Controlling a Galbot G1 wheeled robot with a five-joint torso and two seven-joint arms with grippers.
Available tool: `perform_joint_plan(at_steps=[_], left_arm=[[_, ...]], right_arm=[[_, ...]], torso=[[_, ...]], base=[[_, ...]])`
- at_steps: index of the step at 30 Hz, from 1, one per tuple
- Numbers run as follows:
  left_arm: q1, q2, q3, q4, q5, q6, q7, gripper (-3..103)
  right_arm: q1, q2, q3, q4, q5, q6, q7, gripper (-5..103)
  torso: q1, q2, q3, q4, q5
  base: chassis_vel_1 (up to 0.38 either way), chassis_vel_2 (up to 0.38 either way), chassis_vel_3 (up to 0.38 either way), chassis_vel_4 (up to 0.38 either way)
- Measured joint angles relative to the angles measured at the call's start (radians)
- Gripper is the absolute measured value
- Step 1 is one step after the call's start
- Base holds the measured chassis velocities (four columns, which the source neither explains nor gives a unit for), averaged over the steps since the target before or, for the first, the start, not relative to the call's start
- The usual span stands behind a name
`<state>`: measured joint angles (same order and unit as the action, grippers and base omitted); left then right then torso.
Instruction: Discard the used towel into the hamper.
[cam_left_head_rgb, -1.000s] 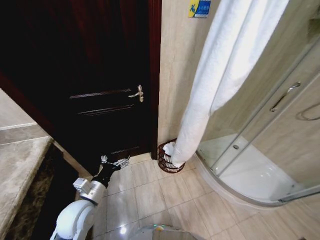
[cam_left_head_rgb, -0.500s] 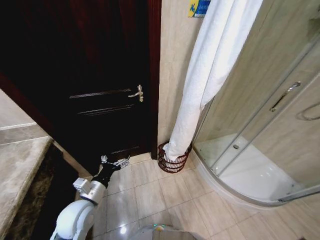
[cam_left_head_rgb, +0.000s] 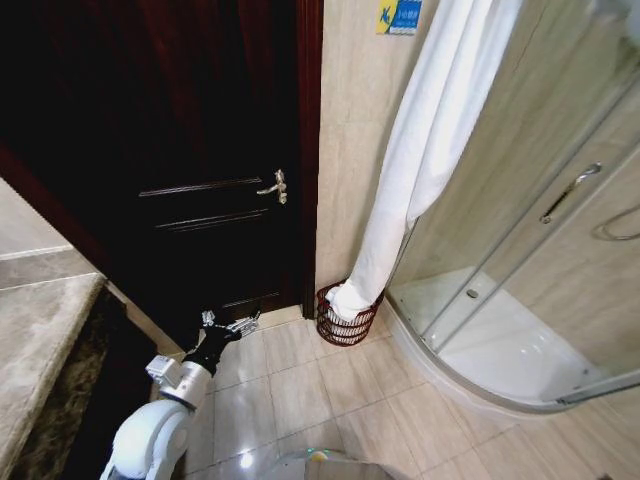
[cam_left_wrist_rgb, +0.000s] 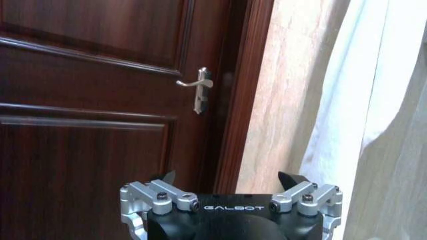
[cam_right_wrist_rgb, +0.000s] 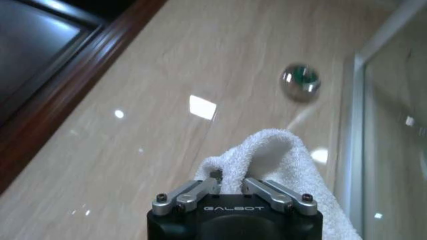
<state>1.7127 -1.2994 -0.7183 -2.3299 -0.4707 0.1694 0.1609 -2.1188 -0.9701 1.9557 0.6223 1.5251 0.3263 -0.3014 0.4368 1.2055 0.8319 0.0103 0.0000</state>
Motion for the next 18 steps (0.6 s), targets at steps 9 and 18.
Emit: perform_joint_plan(at_steps=[9, 18], left_arm=[[0.0, 0.0, 0.0, 0.0, 0.0, 0.0, 0.0, 100], [0.0, 0.0, 0.0, 0.0, 0.0, 0.0, 0.0, 100]], right_arm=[[-0.192, -0.003, 0.179, 0.011, -0.104, 0.013, -0.018, 3], [-0.405, 0.01, 0.382, 0.161, -0.267, 0.014, 0.037, 3]], torso=[[0.0, 0.0, 0.0, 0.0001, 0.0], [0.0, 0.0, 0.0, 0.0002, -0.0003]], base=[[0.0, 0.0, 0.0, 0.0], [0.0, 0.0, 0.0, 0.0]])
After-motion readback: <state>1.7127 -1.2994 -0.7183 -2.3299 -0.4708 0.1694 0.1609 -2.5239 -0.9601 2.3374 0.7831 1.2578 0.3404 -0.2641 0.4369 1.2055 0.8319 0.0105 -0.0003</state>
